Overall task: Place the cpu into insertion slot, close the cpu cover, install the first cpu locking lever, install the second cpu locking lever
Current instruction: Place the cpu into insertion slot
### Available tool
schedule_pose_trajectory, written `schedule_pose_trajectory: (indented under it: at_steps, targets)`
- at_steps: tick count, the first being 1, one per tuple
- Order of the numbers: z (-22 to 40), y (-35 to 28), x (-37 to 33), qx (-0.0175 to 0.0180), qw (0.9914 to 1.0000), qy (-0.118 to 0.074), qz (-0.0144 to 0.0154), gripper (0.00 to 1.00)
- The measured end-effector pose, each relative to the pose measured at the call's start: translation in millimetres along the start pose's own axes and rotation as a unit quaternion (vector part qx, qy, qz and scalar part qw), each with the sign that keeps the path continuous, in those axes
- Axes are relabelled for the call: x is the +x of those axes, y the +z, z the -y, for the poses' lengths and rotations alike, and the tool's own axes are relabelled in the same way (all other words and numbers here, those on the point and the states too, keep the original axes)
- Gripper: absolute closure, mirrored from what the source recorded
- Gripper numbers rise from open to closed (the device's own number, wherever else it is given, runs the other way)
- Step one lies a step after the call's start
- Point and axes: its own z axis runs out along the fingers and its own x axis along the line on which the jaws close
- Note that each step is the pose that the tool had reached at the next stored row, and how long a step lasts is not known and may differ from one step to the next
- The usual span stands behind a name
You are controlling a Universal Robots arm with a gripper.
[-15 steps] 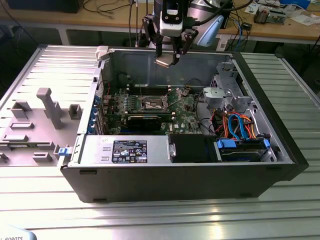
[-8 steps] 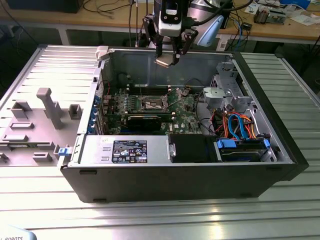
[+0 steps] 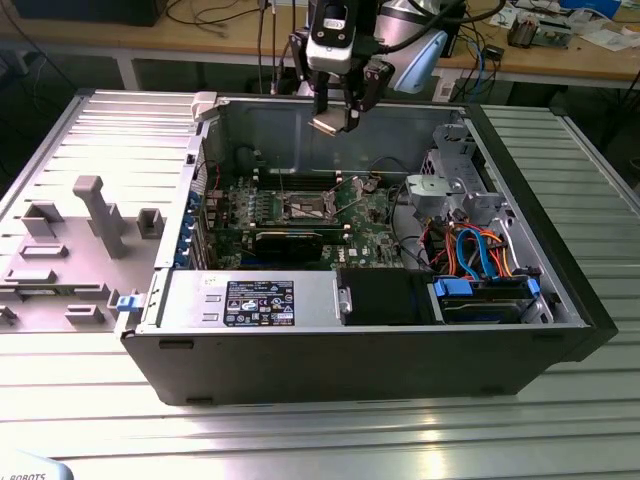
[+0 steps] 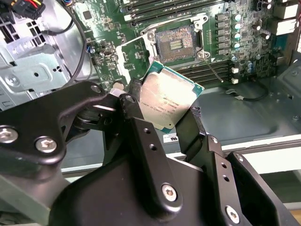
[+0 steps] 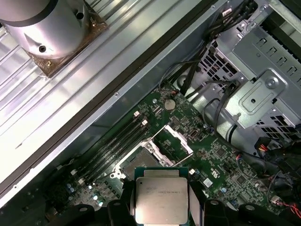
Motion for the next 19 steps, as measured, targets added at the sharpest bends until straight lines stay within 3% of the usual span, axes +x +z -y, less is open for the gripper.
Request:
schedule_pose_trajectory:
  at_steps: [11,19]
  targets:
    - [0.1,1.0,0.0,-0.0009,0.99892,0.046,0.0041,0.46]
    - [0.2,1.7,0.0,-0.0014,0.99721,0.074,0.0066,0.46]
